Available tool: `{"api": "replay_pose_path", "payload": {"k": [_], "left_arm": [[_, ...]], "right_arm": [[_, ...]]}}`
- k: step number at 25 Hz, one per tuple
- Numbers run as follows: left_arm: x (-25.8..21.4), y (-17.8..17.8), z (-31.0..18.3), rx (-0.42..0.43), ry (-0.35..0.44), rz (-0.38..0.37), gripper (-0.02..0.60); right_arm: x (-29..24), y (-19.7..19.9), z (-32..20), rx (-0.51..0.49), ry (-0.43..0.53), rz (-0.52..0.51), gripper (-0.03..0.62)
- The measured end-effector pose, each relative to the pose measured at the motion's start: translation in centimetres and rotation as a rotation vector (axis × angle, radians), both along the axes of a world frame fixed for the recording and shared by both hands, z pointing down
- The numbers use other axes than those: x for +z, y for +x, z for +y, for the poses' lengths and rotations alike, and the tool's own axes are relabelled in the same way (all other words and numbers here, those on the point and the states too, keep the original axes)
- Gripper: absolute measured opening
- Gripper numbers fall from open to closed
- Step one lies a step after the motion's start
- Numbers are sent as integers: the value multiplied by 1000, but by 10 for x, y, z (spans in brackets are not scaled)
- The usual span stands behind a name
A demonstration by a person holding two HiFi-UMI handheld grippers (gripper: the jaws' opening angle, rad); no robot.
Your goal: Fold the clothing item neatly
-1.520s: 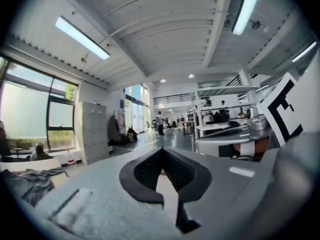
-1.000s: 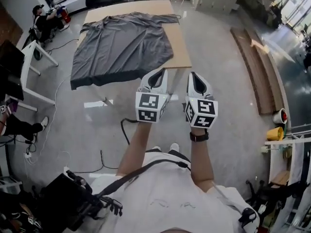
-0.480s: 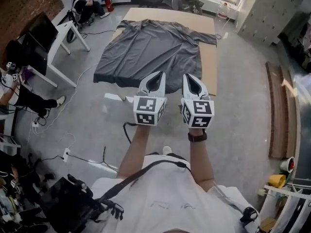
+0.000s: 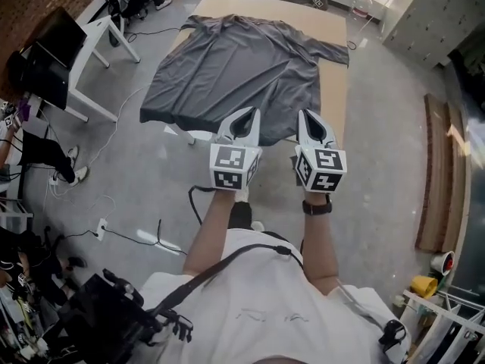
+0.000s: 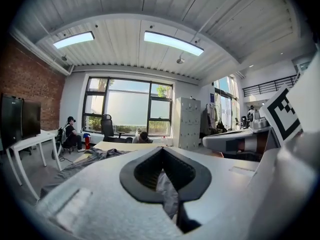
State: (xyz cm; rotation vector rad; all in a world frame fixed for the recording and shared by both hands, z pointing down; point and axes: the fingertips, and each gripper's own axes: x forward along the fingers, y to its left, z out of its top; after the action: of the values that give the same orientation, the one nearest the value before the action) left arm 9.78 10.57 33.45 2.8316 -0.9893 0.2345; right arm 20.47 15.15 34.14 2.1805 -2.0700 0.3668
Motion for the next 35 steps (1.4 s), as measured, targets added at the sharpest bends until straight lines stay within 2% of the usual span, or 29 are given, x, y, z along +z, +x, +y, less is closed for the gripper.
{"api": "replay_pose_path", "payload": {"k": [6,12,14,16,18,21,24,28,31,35], "left_arm": [[8,55,-65,89,21,27,2],[-14,98,-150,166,50,39,2],[-10,107,-167,212,46,40,2],[18,115,-185,244,-3,5,2],[68,123,-195,267,-90,-57,2],[145,143,-183,362,-235,-139,2],[201,160,-171,421,-327,-212,6],[264,166,-154,437,-424,-341,29],[296,169,-149,415,-495,-394,69],[334,167,-142,412,-523,-489,118]], "right_arm": [[5,49,-69,54,-2,37,2],[-35,67,-149,25,74,92,2],[-29,78,-166,42,61,93,2],[-7,91,-182,53,3,82,2],[18,108,-191,60,-59,59,2],[48,138,-204,68,-118,27,2],[68,163,-233,55,-139,-8,2],[98,173,-255,1,-184,-34,2],[125,179,-261,-27,-235,-58,2],[152,191,-259,-22,-289,-105,2]]}}
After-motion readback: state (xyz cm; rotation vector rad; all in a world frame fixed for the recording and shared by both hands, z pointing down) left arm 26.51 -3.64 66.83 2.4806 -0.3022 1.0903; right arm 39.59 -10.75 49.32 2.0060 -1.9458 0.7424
